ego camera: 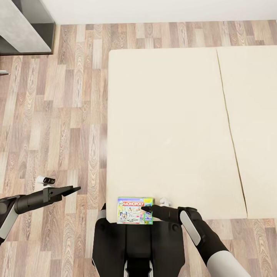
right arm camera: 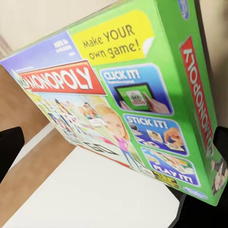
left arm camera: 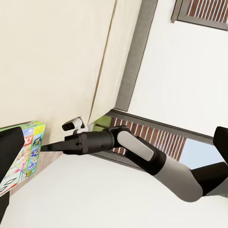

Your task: Put all the toys in the child's room - the three board games (two on the bed and one on the table), the two jigsaw puzzles on the table, and the tennis ball on the table - inside the toy box on the table in the child's room.

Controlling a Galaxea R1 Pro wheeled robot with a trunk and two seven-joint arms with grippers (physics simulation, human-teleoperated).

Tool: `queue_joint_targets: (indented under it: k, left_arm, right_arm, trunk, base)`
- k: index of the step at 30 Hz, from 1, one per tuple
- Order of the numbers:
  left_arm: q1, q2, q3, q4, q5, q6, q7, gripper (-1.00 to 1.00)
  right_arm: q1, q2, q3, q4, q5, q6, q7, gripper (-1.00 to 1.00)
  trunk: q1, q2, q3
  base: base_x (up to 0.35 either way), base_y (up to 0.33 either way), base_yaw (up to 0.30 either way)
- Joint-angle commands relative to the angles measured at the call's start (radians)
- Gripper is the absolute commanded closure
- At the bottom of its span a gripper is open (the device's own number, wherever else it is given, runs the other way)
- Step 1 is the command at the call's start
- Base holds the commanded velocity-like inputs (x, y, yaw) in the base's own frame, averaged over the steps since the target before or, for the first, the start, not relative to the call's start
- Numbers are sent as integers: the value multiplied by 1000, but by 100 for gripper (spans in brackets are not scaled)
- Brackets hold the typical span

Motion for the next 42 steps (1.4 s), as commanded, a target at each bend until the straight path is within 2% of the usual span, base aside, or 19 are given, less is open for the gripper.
queue_joint_targets:
  k: [1, 42]
  left_arm:
    - [0, 0, 0, 0, 0, 11, -3, -100]
    - [0, 0, 0, 0, 0, 11, -4, -100]
  right_arm:
    - [0, 0, 0, -1, -1, 5, 1, -100]
    - [0, 0, -1, -1, -1, 3, 0, -100]
  trunk:
    - [1, -2, -1]
    - [1, -2, -1]
  base:
    - [0, 0, 0]
    - [0, 41, 0]
